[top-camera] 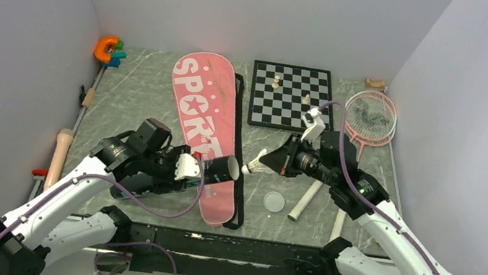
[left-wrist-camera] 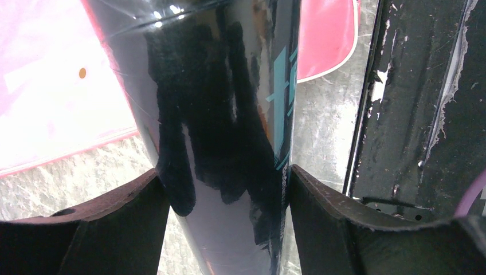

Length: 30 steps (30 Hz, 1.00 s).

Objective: Pack up the badminton gear

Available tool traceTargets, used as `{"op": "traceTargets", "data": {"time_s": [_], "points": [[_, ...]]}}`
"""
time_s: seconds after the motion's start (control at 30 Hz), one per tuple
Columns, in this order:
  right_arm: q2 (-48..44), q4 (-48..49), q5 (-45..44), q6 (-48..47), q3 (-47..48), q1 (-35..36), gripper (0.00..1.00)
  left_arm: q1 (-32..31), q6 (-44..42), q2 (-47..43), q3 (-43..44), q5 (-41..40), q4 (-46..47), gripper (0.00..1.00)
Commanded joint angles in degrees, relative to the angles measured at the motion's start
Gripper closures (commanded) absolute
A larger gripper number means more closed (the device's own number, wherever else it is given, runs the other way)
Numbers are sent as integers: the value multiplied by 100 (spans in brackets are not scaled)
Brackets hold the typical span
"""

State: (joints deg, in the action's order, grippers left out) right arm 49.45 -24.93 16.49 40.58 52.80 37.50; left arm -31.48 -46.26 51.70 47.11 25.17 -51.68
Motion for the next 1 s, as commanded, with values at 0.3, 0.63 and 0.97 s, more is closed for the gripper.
{"op": "traceTargets", "data": {"time_s": [0.3,0.63,0.97], "points": [[799,1281,-444,315,405,1051,100,-22,112,42,366,107,189,68],[1089,2066,-663,481,223,1243,99,-23,562,4,513,232,382,69],[481,1689,-799,541,196,1129,37,-24,735,-5,658,454,374,69]]}}
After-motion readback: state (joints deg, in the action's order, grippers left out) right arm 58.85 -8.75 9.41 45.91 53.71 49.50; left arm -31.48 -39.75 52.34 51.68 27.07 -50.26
